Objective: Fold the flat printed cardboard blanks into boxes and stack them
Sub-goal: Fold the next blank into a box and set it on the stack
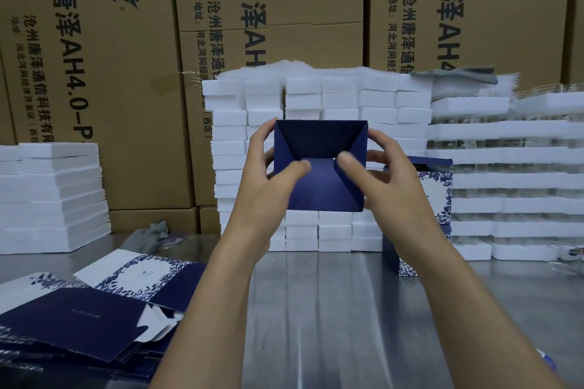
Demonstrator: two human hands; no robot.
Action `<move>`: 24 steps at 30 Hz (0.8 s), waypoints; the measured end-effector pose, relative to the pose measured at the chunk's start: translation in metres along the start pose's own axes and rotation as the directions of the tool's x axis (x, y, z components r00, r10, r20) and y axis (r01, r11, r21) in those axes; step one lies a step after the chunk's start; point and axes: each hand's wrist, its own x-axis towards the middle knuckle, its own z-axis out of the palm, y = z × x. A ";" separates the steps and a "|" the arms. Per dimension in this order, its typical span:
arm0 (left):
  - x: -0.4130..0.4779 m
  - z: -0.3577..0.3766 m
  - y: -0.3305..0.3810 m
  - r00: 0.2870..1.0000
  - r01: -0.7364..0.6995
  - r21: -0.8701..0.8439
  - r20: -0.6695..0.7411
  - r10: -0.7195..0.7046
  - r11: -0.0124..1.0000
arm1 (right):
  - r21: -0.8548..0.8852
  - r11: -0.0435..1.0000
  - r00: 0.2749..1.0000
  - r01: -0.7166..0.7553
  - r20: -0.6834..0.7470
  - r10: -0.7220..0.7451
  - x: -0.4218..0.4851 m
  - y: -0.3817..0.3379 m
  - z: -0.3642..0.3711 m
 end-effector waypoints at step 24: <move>-0.008 0.005 0.023 0.981 0.013 -0.141 -0.189 -0.040 0.990 | 0.188 0.957 0.976 -0.219 0.037 0.216 0.003 -0.024 -0.004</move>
